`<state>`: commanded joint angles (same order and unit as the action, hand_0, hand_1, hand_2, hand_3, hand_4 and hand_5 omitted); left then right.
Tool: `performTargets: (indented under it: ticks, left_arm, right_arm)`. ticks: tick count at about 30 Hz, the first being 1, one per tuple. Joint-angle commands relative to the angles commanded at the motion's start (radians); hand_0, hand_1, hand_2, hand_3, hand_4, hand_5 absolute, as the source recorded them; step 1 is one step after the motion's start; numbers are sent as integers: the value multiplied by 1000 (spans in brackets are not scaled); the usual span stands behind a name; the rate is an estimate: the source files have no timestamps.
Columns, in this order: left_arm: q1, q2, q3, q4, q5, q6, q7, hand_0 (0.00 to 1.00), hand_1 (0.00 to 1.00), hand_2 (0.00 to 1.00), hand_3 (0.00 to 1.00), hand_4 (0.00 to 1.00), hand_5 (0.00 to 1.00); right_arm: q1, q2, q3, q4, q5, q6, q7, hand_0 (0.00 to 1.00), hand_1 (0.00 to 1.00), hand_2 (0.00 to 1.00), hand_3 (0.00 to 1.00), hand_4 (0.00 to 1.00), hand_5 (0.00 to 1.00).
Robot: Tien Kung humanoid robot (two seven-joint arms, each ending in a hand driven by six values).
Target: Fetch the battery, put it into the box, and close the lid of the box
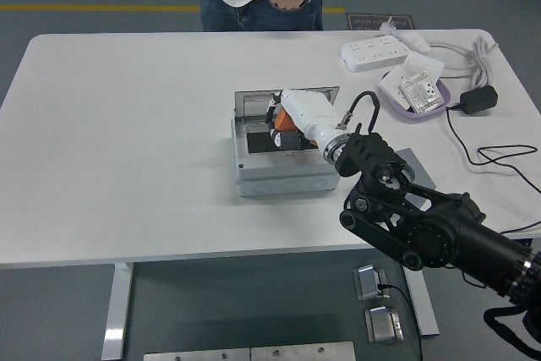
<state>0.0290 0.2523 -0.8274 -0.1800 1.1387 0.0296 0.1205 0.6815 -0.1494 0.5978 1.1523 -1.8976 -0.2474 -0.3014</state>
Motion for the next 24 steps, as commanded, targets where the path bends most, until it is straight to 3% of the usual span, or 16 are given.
performTargets:
  ticks: [1, 5, 6, 11, 12, 17, 18, 23, 24]
  left_arm:
    - [0, 0, 1, 0, 0, 0, 0, 398, 562, 513, 482, 2, 2]
    - [-1, 0, -1, 0, 2, 0, 0, 398, 562, 513, 482, 2, 2]
    - [-1, -1, -1, 0, 2, 0, 1, 396, 561, 513, 482, 2, 2]
    - [-1, 0, -3, 0, 4, 0, 1, 396, 561, 513, 482, 2, 2]
    - [-2, 0, -3, 0, 4, 0, 1, 397, 562, 513, 483, 2, 2]
    - [-4, 1, -1, 0, 5, -1, 1, 397, 562, 513, 483, 2, 2]
    - [-4, 1, -1, 0, 5, -1, 1, 396, 562, 512, 482, 2, 2]
    - [-5, 0, 0, 0, 4, -2, 2, 396, 562, 512, 482, 2, 2]
    - [-6, 0, 1, 0, 4, -2, 2, 396, 562, 512, 482, 2, 2]
  right_arm:
    - [0, 0, 1, 0, 0, 1, 0, 294, 348, 368, 478, 430, 135]
    - [0, 0, 2, 0, 0, 4, -1, 294, 348, 368, 478, 430, 135]
    - [-1, 0, 2, 0, 0, 4, -1, 304, 362, 396, 552, 592, 273]
    - [-1, -1, 1, 0, 3, 1, -2, 304, 362, 396, 552, 592, 273]
    - [-1, -1, 2, 0, 4, 0, -2, 502, 417, 431, 584, 634, 372]
    - [0, 0, 3, -1, 2, -2, 0, 502, 417, 431, 584, 634, 372]
    - [0, 0, 4, -1, 2, -2, 0, 573, 446, 458, 584, 682, 419]
    - [1, 0, 4, -2, 3, -2, 0, 573, 446, 458, 584, 682, 419]
    - [0, 0, 4, -2, 4, -2, 0, 613, 455, 498, 590, 688, 421]
